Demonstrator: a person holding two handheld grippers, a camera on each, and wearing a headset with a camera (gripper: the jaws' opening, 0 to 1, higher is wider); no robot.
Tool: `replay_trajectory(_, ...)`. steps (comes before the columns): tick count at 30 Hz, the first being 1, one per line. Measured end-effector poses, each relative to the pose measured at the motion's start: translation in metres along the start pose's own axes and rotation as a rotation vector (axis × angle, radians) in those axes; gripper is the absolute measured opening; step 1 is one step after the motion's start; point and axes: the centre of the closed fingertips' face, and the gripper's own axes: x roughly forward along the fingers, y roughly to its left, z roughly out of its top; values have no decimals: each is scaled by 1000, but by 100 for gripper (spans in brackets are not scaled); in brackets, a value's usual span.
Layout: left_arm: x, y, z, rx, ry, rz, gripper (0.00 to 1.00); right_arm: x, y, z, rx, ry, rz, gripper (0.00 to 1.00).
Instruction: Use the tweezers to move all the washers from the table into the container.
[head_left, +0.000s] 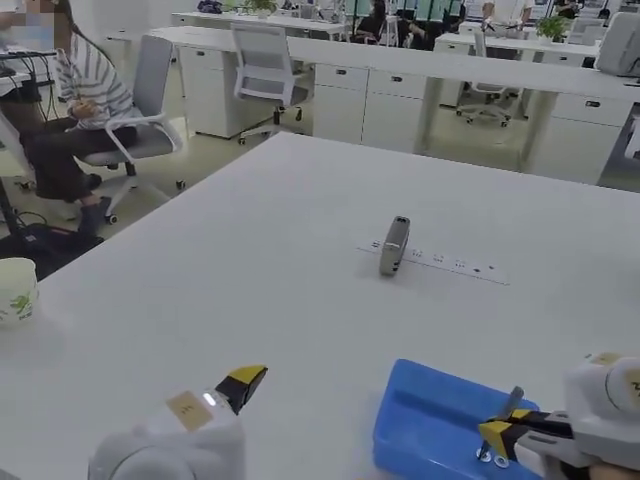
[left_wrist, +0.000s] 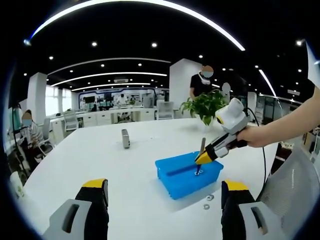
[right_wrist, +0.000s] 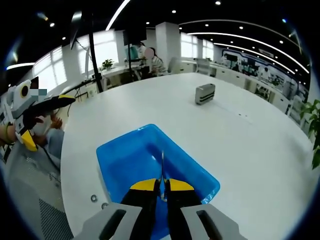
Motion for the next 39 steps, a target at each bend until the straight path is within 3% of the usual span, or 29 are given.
replay_trajectory(5,0,-1,0,-2,2,-3,96,-1,1,1,-12,-4,-11,4)
replay_trajectory(14,0,-1,0,4,4,-7,96,-14,5,20,12,-83,-16,4)
replay_trajectory(19,0,-3,-1,6,7,-13,96,-26,18,31,25,-132,-13,3)
replay_trajectory(33,0,-6,-2,14,15,-22,96,-61,36,44,70,-247,-7,3)
replay_trajectory(39,1,-5,-3,12,21,-22,96,-68,44,43,77,-266,1,3)
